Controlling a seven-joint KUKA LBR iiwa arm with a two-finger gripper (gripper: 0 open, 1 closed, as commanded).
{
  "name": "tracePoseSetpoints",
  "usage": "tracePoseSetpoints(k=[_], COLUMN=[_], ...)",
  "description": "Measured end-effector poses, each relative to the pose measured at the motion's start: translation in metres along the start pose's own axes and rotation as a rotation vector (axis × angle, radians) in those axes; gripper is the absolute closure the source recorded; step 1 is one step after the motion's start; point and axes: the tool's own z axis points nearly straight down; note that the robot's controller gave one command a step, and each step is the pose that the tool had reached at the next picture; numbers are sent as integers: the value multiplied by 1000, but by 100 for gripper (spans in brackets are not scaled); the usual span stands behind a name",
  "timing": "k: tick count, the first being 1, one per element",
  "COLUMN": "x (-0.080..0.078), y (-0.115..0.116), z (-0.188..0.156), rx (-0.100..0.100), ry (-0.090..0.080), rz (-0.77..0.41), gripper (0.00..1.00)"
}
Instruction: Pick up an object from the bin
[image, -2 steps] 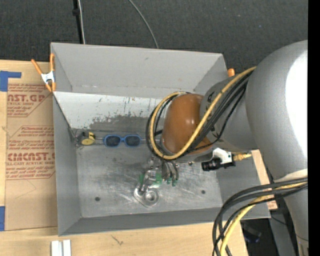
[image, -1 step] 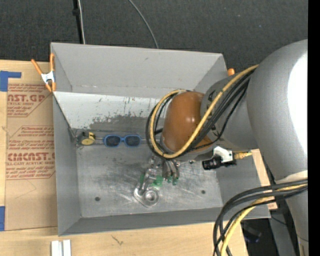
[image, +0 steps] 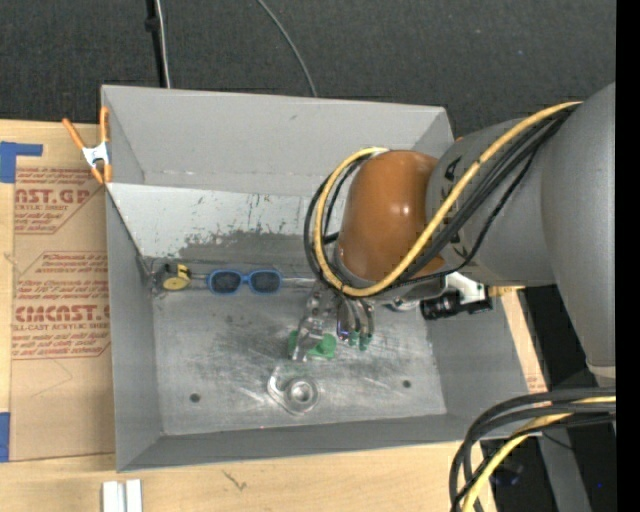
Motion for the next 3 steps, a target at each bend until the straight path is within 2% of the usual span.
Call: tracePoseSetpoints(k=[1,3], x=[0,-1], y=[1,3], z=[-4,-36], rx=[2,1], ry=[4,3], rz=[-1,-4], gripper=[100,100])
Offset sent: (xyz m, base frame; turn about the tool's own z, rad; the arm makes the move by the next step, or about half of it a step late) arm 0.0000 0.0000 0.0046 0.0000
